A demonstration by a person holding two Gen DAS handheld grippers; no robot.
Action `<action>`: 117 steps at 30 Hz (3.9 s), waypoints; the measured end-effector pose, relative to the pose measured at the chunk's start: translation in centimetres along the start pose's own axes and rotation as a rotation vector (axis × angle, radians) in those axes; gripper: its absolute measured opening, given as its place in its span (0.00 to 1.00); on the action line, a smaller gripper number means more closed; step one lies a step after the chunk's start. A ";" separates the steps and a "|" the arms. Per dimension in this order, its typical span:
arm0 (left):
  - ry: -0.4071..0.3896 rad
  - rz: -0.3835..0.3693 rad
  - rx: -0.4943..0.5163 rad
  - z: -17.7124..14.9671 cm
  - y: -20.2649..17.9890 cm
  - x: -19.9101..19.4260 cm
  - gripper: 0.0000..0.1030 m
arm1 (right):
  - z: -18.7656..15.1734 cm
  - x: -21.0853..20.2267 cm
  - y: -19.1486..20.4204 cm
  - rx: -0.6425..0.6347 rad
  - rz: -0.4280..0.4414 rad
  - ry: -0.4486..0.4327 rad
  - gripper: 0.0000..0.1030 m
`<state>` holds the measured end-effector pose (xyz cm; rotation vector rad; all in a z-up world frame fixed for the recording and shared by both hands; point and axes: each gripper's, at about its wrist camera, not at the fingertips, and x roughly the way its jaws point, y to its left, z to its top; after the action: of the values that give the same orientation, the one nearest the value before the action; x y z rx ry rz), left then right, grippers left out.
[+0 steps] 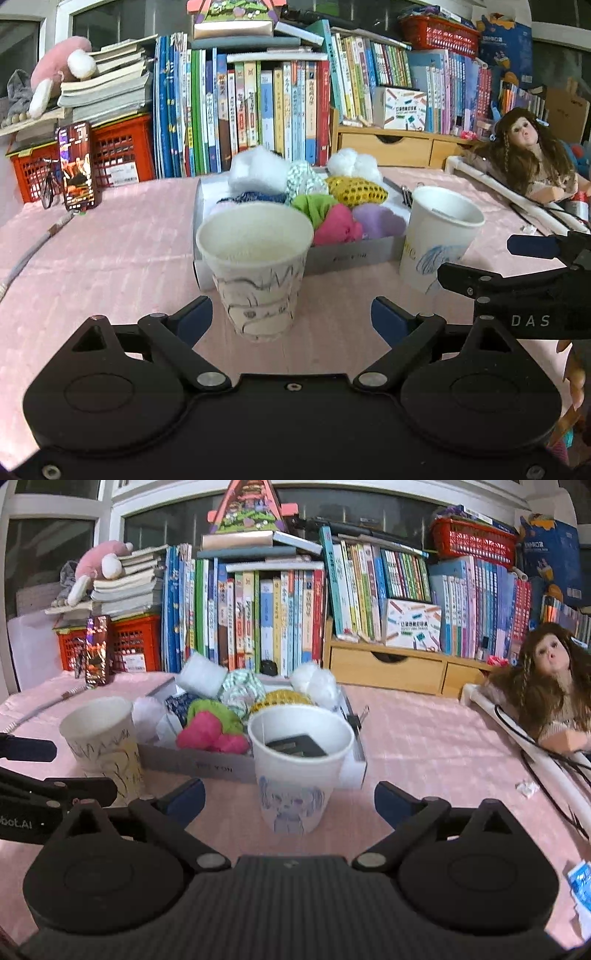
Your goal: Organize books
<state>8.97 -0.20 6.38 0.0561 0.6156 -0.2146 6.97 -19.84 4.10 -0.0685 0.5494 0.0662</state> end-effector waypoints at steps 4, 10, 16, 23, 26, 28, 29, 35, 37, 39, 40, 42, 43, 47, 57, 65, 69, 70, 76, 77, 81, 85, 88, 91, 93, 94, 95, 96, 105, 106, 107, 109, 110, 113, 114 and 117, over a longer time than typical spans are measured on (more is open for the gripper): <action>0.008 0.013 -0.010 -0.9 0.0 0.8 0.90 | -0.8 0.5 0.1 0.007 -0.002 0.014 1.00; 0.015 0.032 -0.037 -2.2 0.5 2.2 0.90 | -1.7 1.7 -0.1 0.029 -0.013 0.043 1.00; 0.038 0.034 -0.054 -2.8 0.7 3.4 0.90 | -2.4 2.7 0.1 0.033 -0.019 0.074 1.00; 0.057 0.035 -0.083 -3.0 1.0 4.5 0.90 | -2.6 3.7 0.1 0.041 -0.023 0.122 1.00; 0.057 0.045 -0.069 -3.0 0.8 4.7 0.91 | -2.6 4.2 0.0 0.050 -0.019 0.150 1.00; 0.057 0.049 -0.060 -3.0 0.6 4.9 0.93 | -2.8 4.3 -0.1 0.063 -0.016 0.166 1.00; 0.056 0.051 -0.059 -3.0 0.6 5.0 0.93 | -2.8 4.3 -0.1 0.065 -0.014 0.162 1.00; 0.048 0.062 -0.056 -3.1 0.5 5.3 0.97 | -2.9 4.4 -0.1 0.066 -0.013 0.166 1.00; 0.048 0.057 -0.061 -3.2 0.6 5.4 0.99 | -3.0 4.4 -0.1 0.066 -0.013 0.167 1.00; 0.049 0.053 -0.064 -3.2 0.7 5.4 0.99 | -2.9 4.4 -0.1 0.067 -0.012 0.167 1.00; 0.049 0.053 -0.064 -3.2 0.7 5.4 1.00 | -3.0 4.4 -0.1 0.067 -0.012 0.167 1.00; 0.052 0.057 -0.057 -3.2 0.6 5.4 1.00 | -3.0 4.4 -0.2 0.067 -0.012 0.167 1.00; 0.055 0.061 -0.052 -3.2 0.5 5.5 1.00 | -3.0 4.4 -0.1 0.067 -0.012 0.167 1.00; 0.055 0.061 -0.052 -3.1 0.5 5.5 1.00 | -3.0 4.4 -0.1 0.068 -0.012 0.167 1.00; 0.055 0.061 -0.051 -3.2 0.5 5.5 1.00 | -2.9 4.4 -0.1 0.068 -0.012 0.167 1.00; 0.055 0.061 -0.051 -3.1 0.5 5.5 1.00 | -3.0 4.4 -0.1 0.068 -0.012 0.167 1.00; 0.055 0.061 -0.051 -3.1 0.5 5.5 1.00 | -3.0 4.4 -0.1 0.068 -0.012 0.167 1.00; 0.055 0.061 -0.051 -3.1 0.5 5.5 1.00 | -3.0 4.4 -0.1 0.068 -0.012 0.167 1.00; 0.055 0.061 -0.051 -3.1 0.5 5.5 1.00 | -3.0 4.4 -0.2 0.068 -0.011 0.167 1.00; 0.055 0.061 -0.051 -3.1 0.5 5.5 1.00 | -3.0 4.4 -0.2 0.068 -0.011 0.167 1.00; 0.055 0.061 -0.051 -3.1 0.5 5.5 1.00 | -3.0 4.4 -0.2 0.068 -0.011 0.167 1.00; 0.055 0.061 -0.051 -3.1 0.5 5.5 1.00 | -3.0 4.4 -0.2 0.068 -0.011 0.167 1.00; 0.055 0.061 -0.051 -3.1 0.5 5.5 1.00 | -3.0 4.4 -0.2 0.068 -0.011 0.167 1.00; 0.055 0.061 -0.051 -3.1 0.5 5.5 1.00 | -3.0 4.4 -0.2 0.068 -0.011 0.167 1.00; 0.055 0.061 -0.051 -3.1 0.4 5.6 1.00 | -3.0 4.4 -0.2 0.068 -0.011 0.167 1.00; 0.055 0.061 -0.051 -3.1 0.4 5.6 1.00 | -3.0 4.4 -0.2 0.068 -0.011 0.167 1.00; 0.055 0.061 -0.051 -3.1 0.4 5.6 1.00 | -3.0 4.4 -0.2 0.068 -0.011 0.167 1.00; 0.055 0.061 -0.051 -3.1 0.4 5.6 1.00 | -3.0 4.4 -0.2 0.068 -0.011 0.167 1.00; 0.055 0.061 -0.051 -3.1 0.5 5.5 1.00 | -3.0 4.4 -0.2 0.068 -0.011 0.167 1.00; 0.055 0.061 -0.051 -3.1 0.5 5.5 1.00 | -3.0 4.4 -0.2 0.068 -0.011 0.167 1.00; 0.055 0.061 -0.051 -3.1 0.4 5.6 1.00 | -2.9 4.4 -0.2 0.068 -0.011 0.167 1.00; 0.055 0.062 -0.051 -3.1 0.5 5.5 1.00 | -3.0 4.4 -0.2 0.068 -0.011 0.167 1.00; 0.055 0.062 -0.051 -3.1 0.5 5.5 1.00 | -3.0 4.4 -0.2 0.068 -0.011 0.167 1.00; 0.055 0.062 -0.051 -3.1 0.4 5.6 1.00 | -2.9 4.4 -0.2 0.068 -0.011 0.167 1.00; 0.055 0.062 -0.051 -3.1 0.4 5.6 1.00 | -2.9 4.4 -0.2 0.068 -0.011 0.167 1.00; 0.055 0.062 -0.051 -3.1 0.4 5.6 1.00 | -3.0 4.4 -0.2 0.068 -0.011 0.167 1.00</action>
<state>11.71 -0.44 0.61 0.0316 0.6727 -0.1379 9.19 -20.10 -0.71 -0.0105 0.7177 0.0310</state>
